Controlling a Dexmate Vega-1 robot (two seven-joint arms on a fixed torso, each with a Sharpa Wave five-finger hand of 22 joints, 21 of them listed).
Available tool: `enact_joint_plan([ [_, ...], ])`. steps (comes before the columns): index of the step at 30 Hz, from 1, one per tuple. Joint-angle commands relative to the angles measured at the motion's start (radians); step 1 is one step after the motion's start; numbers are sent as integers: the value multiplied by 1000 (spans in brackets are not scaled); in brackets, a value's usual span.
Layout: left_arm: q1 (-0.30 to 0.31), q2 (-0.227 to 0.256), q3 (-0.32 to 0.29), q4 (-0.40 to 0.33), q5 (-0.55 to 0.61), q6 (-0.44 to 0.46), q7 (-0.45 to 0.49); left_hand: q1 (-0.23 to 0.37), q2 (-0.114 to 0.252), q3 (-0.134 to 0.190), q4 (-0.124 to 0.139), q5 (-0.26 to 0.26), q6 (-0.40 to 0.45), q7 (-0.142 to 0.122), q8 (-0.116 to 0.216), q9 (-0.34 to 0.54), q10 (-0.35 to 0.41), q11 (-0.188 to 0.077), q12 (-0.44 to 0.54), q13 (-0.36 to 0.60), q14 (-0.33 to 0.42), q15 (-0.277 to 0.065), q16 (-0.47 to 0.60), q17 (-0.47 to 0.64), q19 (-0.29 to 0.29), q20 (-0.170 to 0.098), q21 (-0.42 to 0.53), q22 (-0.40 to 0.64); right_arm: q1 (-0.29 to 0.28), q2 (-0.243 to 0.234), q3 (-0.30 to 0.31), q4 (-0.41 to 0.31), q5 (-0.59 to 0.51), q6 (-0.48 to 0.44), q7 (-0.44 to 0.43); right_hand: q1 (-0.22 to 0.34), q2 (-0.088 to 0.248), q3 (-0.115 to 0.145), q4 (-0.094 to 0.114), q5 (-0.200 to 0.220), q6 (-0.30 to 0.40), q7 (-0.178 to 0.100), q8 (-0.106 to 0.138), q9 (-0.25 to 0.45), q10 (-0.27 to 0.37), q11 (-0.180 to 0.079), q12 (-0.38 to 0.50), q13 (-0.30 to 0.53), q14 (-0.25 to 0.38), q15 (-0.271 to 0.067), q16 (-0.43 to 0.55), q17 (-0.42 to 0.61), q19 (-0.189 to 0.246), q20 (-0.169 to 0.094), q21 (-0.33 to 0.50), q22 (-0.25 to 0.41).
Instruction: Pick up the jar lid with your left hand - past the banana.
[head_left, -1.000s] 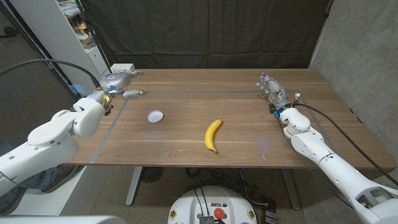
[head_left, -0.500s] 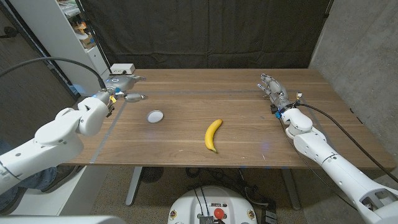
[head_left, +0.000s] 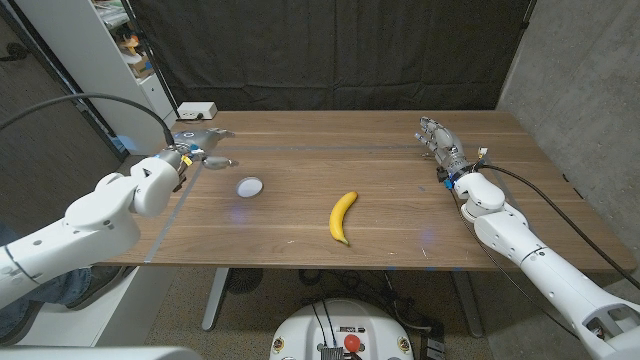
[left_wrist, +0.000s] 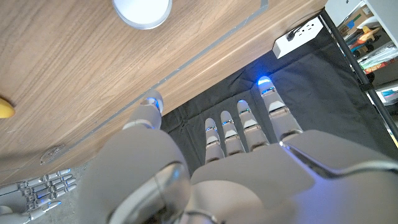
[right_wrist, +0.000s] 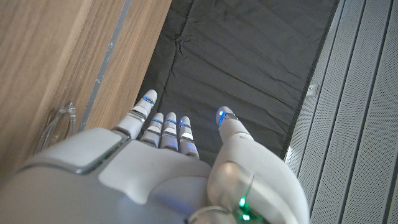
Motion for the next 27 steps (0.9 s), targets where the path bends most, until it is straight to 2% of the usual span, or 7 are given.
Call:
enact_joint_plan([
  [1, -96, 11, 110, 15, -64, 54, -39, 0, -1, -5, -1, -4, -6, 0, 0, 5, -8, 2, -2, 3, -4, 4, -1, 5, 11, -1, 5, 3, 3, -8, 0, -5, 0, -6, 11, 10, -1, 6, -2, 6, 4, -1, 0, 4, -3, -1, 3, 1, 7, -2, 8, 4, 3, 7, 6, 3],
  [16, -270, 2, 283, 35, -77, 78, -121, 2, 1, -9, -1, -5, -2, 8, 3, 6, -9, 0, -1, 9, -9, 7, -2, 7, 22, 0, 6, 2, -13, -11, 12, -6, 11, 13, 16, 10, -1, 5, -2, 6, 7, -3, 1, 4, 0, -1, 4, 1, 10, 0, 9, 5, 6, 11, 7, 3],
  [27, -340, -12, 361, 51, -69, 85, -174, 5, 5, -11, -1, -6, 2, 12, 4, 7, -7, 2, 1, 13, -6, 8, -1, 9, 26, 0, 4, 1, -29, -18, 25, -17, 18, 16, 10, 12, 0, 5, -3, 6, 12, -4, 3, 4, 2, 0, 5, 1, 13, -1, 10, 5, 8, 12, 7, 3],
])
